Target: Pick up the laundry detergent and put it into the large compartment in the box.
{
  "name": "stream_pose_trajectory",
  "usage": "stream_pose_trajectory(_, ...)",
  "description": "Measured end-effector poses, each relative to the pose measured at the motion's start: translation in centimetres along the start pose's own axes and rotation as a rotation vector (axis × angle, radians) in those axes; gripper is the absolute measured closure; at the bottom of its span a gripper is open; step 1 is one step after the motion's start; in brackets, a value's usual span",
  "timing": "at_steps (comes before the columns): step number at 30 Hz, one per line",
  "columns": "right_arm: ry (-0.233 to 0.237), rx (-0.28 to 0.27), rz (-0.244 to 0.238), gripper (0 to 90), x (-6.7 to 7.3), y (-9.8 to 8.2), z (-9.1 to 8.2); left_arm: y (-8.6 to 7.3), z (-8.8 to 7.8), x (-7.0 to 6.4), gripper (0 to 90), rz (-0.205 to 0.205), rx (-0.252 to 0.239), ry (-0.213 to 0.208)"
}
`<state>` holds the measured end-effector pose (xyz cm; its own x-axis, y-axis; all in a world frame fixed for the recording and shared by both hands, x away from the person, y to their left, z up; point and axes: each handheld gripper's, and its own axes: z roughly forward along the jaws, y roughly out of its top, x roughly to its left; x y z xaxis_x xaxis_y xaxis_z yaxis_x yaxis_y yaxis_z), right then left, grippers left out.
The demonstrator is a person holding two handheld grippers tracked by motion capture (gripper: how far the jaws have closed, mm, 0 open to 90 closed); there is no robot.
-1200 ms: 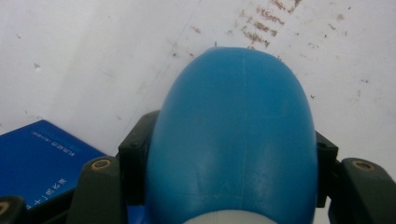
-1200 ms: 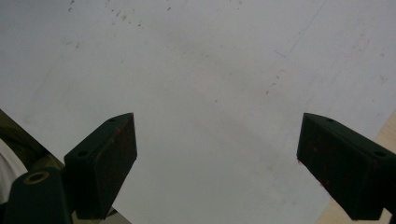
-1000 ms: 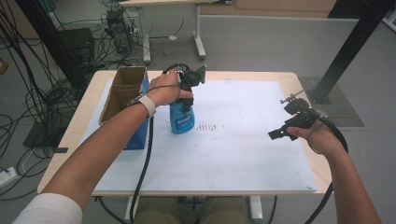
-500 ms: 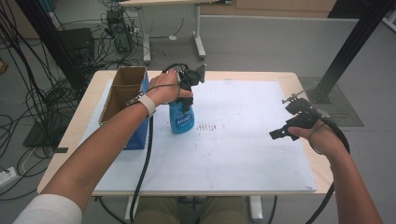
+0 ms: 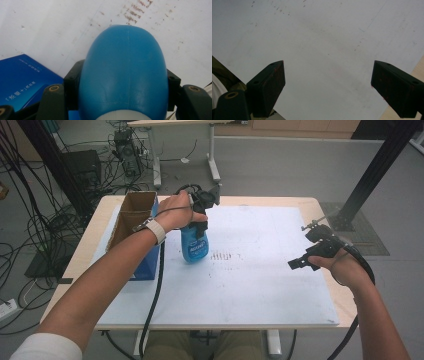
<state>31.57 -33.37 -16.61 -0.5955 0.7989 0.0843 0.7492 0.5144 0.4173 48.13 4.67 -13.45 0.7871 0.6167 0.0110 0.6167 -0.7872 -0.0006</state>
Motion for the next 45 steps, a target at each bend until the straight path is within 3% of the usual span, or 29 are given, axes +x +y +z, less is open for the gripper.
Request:
stream_pose_trajectory(7, -0.003, -0.006, -0.008, 12.1, 0.2, 0.2, -0.3, -0.6, -1.0, 0.2, 37.7, -0.066, 0.001, -0.004)
stream_pose_trajectory(27, -0.006, -0.022, -0.031, 12.1, 1.0, 0.4, -1.0, -1.8, -5.0, -0.7, 37.6, -0.138, 0.002, 0.017)
stream_pose_trajectory(32, -0.004, -0.028, -0.044, 12.3, 1.4, 0.4, -1.2, -2.4, -6.3, -0.7, 37.7, -0.181, -0.007, 0.006)
stream_pose_trajectory(45, -0.013, -0.045, -0.076, 12.3, 2.5, 0.5, -2.2, -3.5, -8.8, -1.6, 37.6, -0.234, -0.005, 0.020)
